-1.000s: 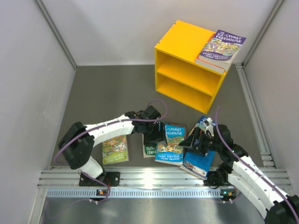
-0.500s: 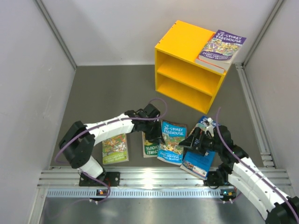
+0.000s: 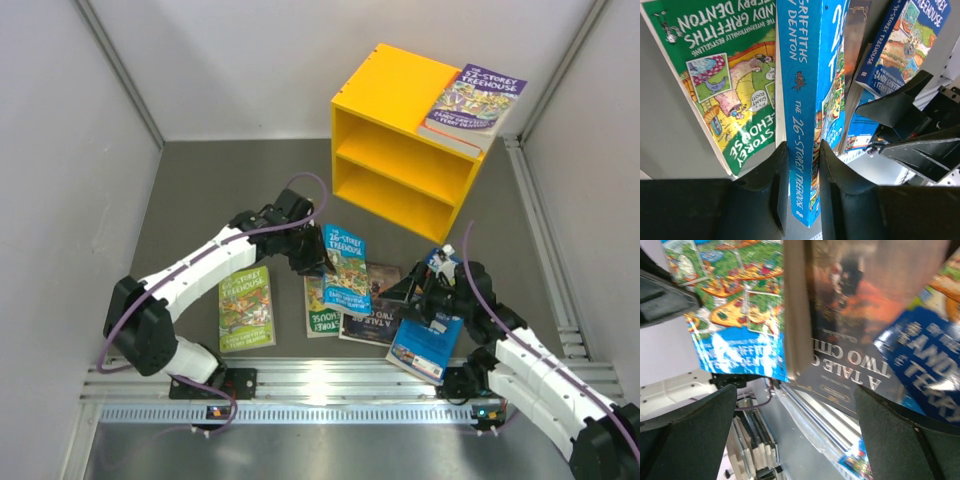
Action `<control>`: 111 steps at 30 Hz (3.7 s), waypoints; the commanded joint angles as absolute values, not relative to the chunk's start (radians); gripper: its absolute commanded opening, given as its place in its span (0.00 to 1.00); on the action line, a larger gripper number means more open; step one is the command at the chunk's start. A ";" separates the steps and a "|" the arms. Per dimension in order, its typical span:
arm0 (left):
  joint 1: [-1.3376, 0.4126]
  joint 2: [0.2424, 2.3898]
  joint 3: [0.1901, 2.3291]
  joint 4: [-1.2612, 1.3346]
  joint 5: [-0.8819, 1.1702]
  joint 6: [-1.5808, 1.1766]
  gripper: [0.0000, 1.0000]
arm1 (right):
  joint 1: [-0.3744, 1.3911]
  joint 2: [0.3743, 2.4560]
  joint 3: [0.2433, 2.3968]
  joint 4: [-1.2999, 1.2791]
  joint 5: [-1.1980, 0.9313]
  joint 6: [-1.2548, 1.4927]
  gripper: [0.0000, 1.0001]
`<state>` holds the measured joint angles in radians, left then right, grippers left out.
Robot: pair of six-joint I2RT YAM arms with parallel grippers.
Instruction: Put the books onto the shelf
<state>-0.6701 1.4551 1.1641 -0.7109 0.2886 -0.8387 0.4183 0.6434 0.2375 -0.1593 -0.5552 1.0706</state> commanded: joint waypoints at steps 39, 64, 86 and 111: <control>-0.505 1.259 0.942 0.302 0.664 -1.483 0.00 | 0.526 0.836 0.293 0.506 -0.497 1.502 1.00; -0.502 1.204 0.934 0.065 0.710 -1.319 0.00 | 0.526 0.810 0.333 0.371 -0.465 1.399 0.37; -0.491 1.278 1.106 -0.402 0.736 -0.945 0.00 | 0.517 0.701 0.402 0.089 -0.420 1.272 0.34; -0.540 1.348 1.160 -0.505 0.563 -0.801 0.35 | 0.517 0.615 0.673 -0.279 -0.256 1.051 0.00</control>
<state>-0.5522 1.3575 1.1149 -0.5304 0.6270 -0.8379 0.5209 0.6064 0.5461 -0.2218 -0.3729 1.1477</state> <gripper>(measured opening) 0.379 0.259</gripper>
